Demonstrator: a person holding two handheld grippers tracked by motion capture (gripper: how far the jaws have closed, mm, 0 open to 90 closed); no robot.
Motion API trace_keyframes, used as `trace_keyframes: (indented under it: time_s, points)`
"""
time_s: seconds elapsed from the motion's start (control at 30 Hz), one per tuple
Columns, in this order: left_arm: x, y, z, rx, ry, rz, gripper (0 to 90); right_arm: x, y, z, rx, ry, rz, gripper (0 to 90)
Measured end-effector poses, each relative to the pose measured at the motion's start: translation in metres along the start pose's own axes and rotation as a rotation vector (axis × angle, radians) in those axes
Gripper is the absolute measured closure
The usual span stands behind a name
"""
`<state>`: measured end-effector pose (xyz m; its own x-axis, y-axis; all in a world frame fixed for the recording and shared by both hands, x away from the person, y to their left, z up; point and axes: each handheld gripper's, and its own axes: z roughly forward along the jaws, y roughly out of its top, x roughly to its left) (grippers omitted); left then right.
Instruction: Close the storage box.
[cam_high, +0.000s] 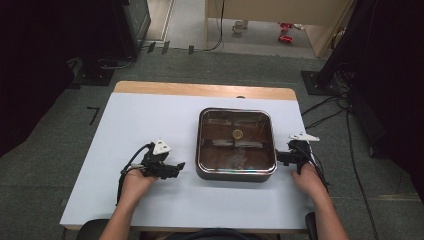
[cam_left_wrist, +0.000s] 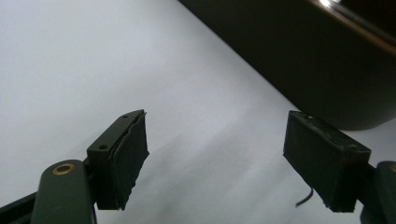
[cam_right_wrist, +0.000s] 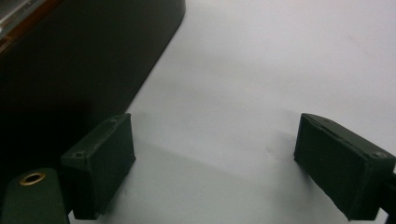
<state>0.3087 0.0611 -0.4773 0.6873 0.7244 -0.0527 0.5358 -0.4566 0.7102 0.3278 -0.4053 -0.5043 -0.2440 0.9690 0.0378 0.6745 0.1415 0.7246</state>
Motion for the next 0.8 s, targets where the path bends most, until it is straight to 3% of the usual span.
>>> trace_keyframes:
  time_s: [0.3,0.53,0.7,0.8]
  points:
    - [0.004,-0.003,0.015,0.04,0.023,0.004,21.9,0.0,0.0,0.0,0.0,0.0,0.0,11.7]
    - [0.002,-0.005,0.018,0.026,0.023,0.036,18.0,0.0,0.0,0.0,0.0,0.0,0.0,11.7]
    - [0.0,-0.011,0.019,-0.02,0.038,0.028,16.5,0.0,0.0,0.0,0.0,0.0,0.0,11.7]
    - [0.0,-0.012,0.019,-0.023,0.04,0.029,16.4,0.0,0.0,0.0,0.0,0.0,0.0,11.7]
